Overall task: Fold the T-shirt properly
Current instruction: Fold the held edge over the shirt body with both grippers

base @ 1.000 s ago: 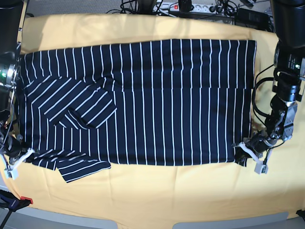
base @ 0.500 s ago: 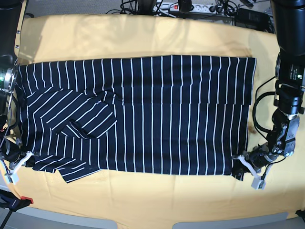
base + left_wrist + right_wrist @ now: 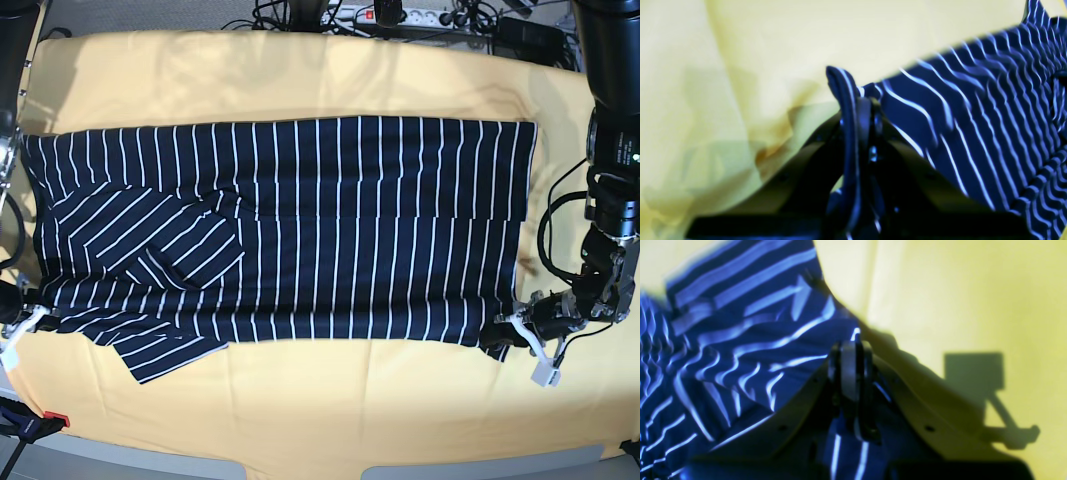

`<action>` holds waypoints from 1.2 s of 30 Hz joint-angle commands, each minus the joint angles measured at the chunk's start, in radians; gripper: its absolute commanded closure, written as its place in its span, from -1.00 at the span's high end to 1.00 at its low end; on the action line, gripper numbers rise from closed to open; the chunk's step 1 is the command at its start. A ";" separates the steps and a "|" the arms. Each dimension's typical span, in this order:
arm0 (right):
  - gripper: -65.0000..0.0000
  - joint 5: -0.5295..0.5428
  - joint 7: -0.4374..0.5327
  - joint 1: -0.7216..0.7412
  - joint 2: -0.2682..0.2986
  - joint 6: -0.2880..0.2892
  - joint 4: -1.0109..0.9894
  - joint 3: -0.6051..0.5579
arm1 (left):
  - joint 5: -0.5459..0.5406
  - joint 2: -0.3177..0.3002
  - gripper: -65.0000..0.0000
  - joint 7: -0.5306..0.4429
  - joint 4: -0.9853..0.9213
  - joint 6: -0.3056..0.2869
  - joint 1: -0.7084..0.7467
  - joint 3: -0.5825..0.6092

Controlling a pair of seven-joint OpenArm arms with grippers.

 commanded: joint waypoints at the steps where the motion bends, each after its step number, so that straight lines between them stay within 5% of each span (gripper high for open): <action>1: -1.00 0.014 0.009 0.036 0.034 0.001 0.020 0.004 | -0.041 -0.017 -1.00 0.008 0.011 -0.008 -0.036 -0.008; 10: -1.00 0.079 -0.116 0.036 0.059 0.001 0.020 0.003 | -0.321 -0.025 -1.00 0.296 0.011 -0.008 -0.037 -0.008; 18: -1.00 0.135 -0.116 0.036 0.062 0.001 0.020 0.003 | -0.212 -0.062 -1.00 0.148 0.012 -0.008 -0.061 -0.008; 28: -1.00 0.254 -0.183 0.036 0.062 0.001 0.022 0.003 | -0.204 -0.074 -1.00 0.137 0.013 -0.008 -0.090 -0.008; 36: -1.00 0.313 -0.274 0.036 0.063 0.001 0.073 0.003 | -0.391 -0.085 -1.00 0.303 0.030 -0.008 -0.091 -0.008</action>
